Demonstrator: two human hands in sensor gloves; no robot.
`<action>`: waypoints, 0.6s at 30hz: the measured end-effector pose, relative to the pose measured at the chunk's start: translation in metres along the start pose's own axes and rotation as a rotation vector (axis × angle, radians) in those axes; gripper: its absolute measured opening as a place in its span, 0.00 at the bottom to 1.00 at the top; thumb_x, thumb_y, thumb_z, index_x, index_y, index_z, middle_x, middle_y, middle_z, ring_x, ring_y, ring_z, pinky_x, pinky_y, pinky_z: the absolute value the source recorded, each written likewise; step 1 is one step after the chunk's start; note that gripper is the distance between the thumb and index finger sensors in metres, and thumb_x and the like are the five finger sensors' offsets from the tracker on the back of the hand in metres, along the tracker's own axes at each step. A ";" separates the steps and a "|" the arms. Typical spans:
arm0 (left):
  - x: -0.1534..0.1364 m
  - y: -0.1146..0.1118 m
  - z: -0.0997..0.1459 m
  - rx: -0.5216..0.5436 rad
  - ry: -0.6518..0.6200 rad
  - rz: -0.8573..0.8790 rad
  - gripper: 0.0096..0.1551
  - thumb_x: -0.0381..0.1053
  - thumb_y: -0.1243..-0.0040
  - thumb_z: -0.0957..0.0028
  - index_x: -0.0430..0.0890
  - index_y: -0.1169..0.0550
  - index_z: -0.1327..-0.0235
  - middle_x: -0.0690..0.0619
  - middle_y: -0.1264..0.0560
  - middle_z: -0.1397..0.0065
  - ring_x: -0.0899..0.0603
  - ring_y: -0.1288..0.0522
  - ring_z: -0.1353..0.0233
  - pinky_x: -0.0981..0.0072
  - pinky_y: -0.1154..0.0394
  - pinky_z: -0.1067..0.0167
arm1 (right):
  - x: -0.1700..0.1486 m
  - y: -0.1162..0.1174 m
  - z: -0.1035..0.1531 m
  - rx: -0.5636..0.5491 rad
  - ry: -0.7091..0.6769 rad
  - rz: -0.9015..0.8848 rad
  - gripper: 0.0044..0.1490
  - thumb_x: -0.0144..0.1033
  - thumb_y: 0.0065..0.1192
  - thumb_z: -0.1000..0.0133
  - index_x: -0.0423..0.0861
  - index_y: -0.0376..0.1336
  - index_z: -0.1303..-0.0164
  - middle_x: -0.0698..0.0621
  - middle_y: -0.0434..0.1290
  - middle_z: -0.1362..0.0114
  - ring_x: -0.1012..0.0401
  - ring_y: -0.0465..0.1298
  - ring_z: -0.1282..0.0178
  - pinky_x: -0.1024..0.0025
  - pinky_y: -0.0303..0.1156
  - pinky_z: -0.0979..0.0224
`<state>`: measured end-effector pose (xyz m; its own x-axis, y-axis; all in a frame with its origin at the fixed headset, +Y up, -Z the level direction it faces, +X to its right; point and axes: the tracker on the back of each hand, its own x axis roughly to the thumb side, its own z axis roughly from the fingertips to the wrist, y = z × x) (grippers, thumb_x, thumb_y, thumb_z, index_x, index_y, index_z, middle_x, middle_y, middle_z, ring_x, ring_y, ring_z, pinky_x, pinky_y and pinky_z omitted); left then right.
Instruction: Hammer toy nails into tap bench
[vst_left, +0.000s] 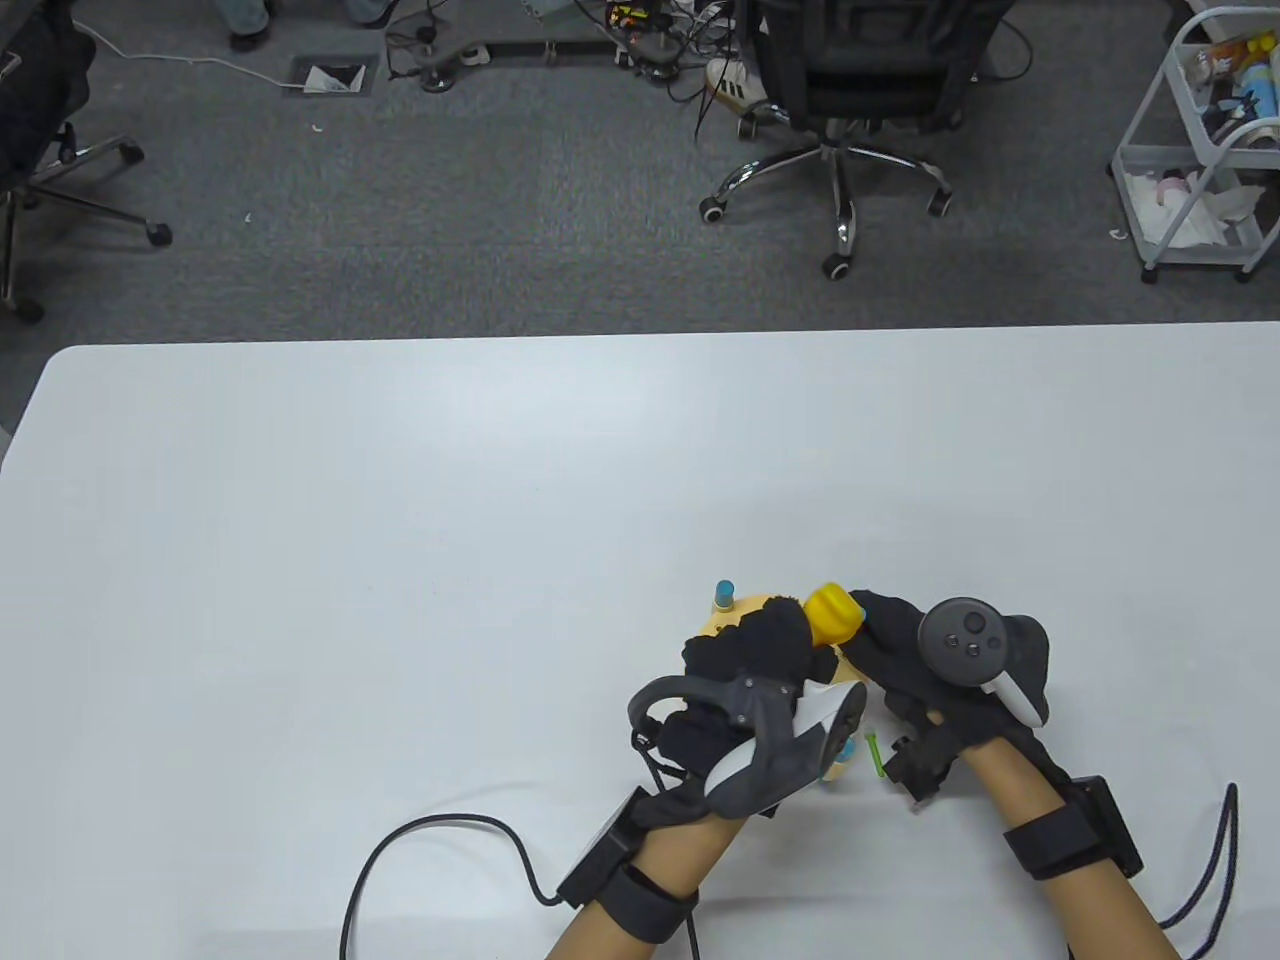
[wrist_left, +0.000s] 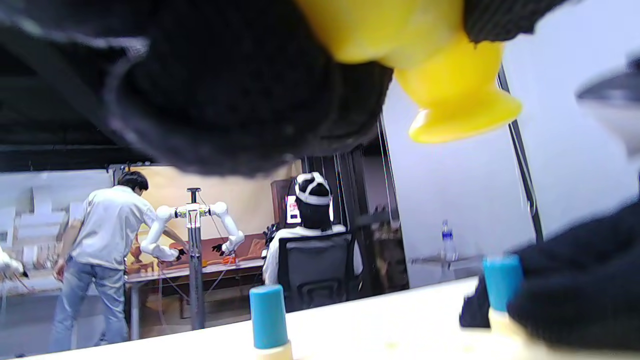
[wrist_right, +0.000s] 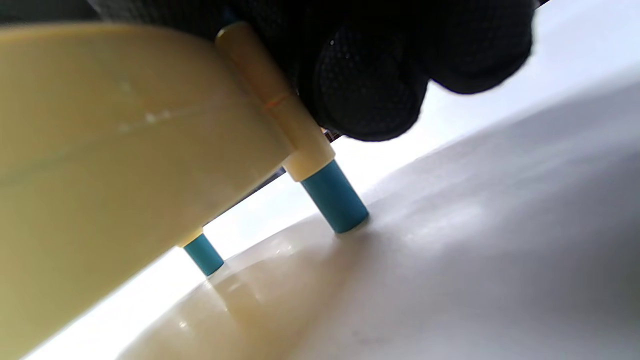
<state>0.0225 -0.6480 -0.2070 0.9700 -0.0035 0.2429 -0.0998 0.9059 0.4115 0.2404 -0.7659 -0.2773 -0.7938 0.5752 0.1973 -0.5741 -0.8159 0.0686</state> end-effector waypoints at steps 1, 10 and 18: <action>-0.014 0.003 0.004 0.013 0.029 0.053 0.36 0.66 0.49 0.61 0.47 0.20 0.47 0.45 0.13 0.64 0.44 0.15 0.74 0.59 0.21 0.74 | 0.000 -0.004 0.003 -0.001 -0.009 0.000 0.47 0.57 0.50 0.51 0.41 0.57 0.26 0.40 0.71 0.33 0.55 0.79 0.47 0.59 0.75 0.44; -0.139 -0.021 0.031 -0.107 0.364 0.364 0.37 0.67 0.48 0.61 0.46 0.20 0.46 0.44 0.13 0.63 0.43 0.15 0.73 0.59 0.22 0.73 | 0.009 -0.008 0.060 0.066 -0.019 0.441 0.38 0.52 0.62 0.53 0.43 0.65 0.36 0.46 0.79 0.44 0.60 0.82 0.59 0.64 0.79 0.51; -0.184 -0.047 0.036 -0.194 0.564 0.584 0.37 0.66 0.47 0.61 0.45 0.20 0.46 0.43 0.14 0.63 0.43 0.15 0.73 0.58 0.22 0.73 | 0.021 0.023 0.062 0.094 0.014 0.577 0.41 0.54 0.64 0.55 0.44 0.64 0.35 0.49 0.78 0.45 0.64 0.82 0.60 0.68 0.79 0.52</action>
<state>-0.1588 -0.7047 -0.2396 0.7448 0.6550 -0.1272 -0.6309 0.7534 0.1851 0.2231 -0.7767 -0.2115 -0.9757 0.0366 0.2161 -0.0285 -0.9988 0.0406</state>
